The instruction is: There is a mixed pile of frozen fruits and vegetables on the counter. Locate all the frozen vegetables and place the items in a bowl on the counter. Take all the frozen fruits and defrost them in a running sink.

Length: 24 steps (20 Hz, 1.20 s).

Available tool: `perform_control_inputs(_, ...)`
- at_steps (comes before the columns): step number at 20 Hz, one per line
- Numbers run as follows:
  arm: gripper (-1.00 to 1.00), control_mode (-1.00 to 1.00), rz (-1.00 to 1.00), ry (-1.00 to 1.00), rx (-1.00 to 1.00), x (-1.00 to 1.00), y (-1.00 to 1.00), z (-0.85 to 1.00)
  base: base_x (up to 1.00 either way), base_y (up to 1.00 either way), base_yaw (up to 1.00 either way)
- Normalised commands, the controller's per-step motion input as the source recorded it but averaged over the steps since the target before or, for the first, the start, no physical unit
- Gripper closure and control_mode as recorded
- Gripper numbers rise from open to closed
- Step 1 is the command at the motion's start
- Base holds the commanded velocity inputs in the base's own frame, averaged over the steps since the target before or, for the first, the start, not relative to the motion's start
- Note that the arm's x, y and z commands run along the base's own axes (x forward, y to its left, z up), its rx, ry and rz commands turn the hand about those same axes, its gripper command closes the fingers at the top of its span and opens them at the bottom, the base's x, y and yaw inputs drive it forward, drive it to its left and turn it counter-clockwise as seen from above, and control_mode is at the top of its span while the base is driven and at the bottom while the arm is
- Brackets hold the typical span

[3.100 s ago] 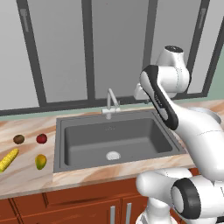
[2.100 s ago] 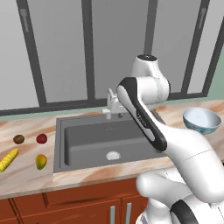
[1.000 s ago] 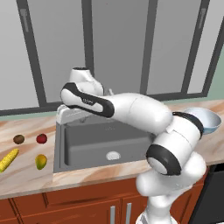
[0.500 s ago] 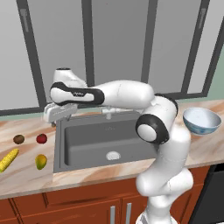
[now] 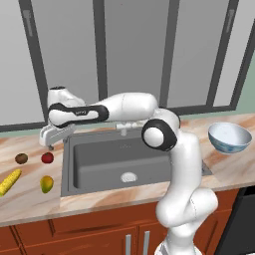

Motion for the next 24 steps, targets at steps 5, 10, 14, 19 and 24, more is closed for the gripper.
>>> perform_control_inputs(5,-1.00,-1.00,0.02,0.00,-0.04,0.38,0.17,-0.17,0.00,0.00,0.00)
perform_control_inputs(10,-1.00,-1.00,0.00,0.03,0.00,0.30,0.31,-0.31,0.00,0.00,0.00)
perform_control_inputs(14,-1.00,-1.00,0.00,0.00,-0.01,0.43,0.25,-0.24,0.00,0.00,0.00)
perform_control_inputs(19,-1.00,-1.00,0.00,0.00,0.00,0.37,0.05,-0.34,0.00,0.00,0.00)
perform_control_inputs(24,-1.00,-1.00,0.00,0.00,-0.04,0.17,0.26,-0.40,0.00,0.00,0.00)
